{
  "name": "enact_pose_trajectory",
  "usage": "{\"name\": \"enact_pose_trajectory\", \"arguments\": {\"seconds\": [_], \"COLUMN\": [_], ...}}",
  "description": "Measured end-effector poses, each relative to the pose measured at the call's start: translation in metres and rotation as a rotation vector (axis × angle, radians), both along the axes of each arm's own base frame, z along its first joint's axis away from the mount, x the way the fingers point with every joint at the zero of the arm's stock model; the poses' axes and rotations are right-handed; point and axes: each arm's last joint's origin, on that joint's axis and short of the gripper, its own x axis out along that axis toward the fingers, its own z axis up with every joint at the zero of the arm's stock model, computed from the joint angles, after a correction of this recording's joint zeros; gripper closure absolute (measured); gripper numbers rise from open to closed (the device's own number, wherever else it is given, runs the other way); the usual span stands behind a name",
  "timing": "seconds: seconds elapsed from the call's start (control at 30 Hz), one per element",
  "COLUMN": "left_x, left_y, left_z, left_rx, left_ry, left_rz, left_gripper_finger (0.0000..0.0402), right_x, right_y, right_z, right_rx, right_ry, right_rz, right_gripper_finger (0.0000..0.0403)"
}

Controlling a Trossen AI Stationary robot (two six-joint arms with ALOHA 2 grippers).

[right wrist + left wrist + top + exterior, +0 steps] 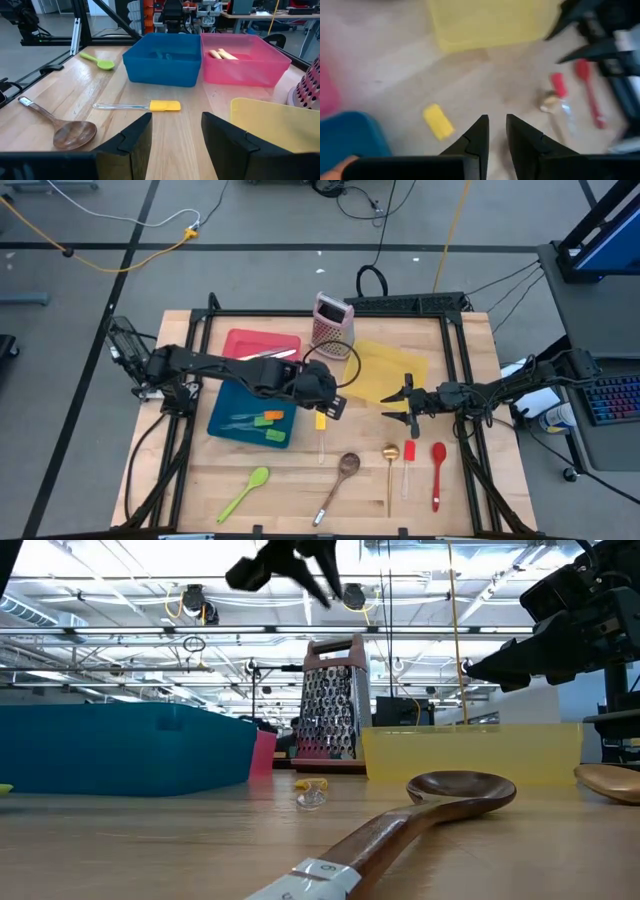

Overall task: Pick & Place Kitchen Items
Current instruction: Put the yellow spatula into the blue bin

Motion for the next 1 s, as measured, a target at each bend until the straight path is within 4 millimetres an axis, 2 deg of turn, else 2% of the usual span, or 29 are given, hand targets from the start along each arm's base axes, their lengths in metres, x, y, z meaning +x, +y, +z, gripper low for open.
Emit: {"name": "enact_pose_trajectory", "arguments": {"seconds": [0.13,0.4,0.53,0.7,0.8,1.0], "left_x": [-0.004,-0.010,-0.006,0.003,0.004,0.008], "left_y": [0.003,0.003,0.003,0.007,0.008,0.008], "left_z": [-0.021,-0.055,-0.069,-0.088,-0.097,-0.130], "left_rx": [0.113,0.095,0.085,-0.011,-0.037,-0.069], "left_ry": [0.080,0.168,0.115,-0.025,-0.071,0.017], "left_rz": [-0.038,-0.026,-0.050,-0.080,-0.088,-0.101], "left_gripper_finger": [0.0332,0.0332,0.0332,0.0329,0.0312,0.0250], "right_x": [0.000,0.000,0.000,0.000,0.000,0.000], "right_y": [0.000,0.000,0.000,0.000,0.000,0.000], "right_z": [0.000,-0.002,-0.002,-0.002,-0.002,-0.002], "right_rx": [0.001,0.000,-0.001,-0.003,-0.003,-0.024], "right_ry": [0.004,0.017,0.023,0.023,0.023,0.022], "right_rz": [0.000,0.000,0.000,0.000,0.000,0.003], "right_gripper_finger": [0.0239,0.0239,0.0239,0.0239,0.0239,0.0239]}}
